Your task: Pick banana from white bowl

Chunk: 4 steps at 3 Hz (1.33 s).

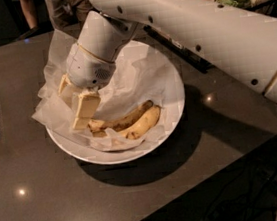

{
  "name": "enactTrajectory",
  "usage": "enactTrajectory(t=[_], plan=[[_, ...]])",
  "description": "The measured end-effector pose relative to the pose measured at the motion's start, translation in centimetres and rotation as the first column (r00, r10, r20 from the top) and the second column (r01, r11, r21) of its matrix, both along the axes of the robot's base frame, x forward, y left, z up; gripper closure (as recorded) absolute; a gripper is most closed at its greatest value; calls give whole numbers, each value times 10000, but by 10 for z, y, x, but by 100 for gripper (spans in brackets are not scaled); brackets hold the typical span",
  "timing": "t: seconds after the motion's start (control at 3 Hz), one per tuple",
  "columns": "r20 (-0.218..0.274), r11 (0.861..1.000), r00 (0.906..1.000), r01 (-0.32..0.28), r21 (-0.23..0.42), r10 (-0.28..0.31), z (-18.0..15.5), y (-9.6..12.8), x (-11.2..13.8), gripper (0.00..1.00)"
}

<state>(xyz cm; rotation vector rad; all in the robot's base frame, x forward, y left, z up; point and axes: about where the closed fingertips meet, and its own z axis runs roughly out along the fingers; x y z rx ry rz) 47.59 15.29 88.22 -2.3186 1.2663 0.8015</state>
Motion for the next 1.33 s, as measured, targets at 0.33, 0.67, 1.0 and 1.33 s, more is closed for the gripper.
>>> enactTrajectory(t=[0.33,0.67,1.0,1.33], plan=[[63,9999,9999,-115,55,115,4,6,0,48],[388,9999,9992,119,27,-120,20,-8,-14,48],[929,9959,9916,897,70,-900,47,-45,-39,48],[1184,9750,9681,2223,-1,-2207,60,-97,-51,48]])
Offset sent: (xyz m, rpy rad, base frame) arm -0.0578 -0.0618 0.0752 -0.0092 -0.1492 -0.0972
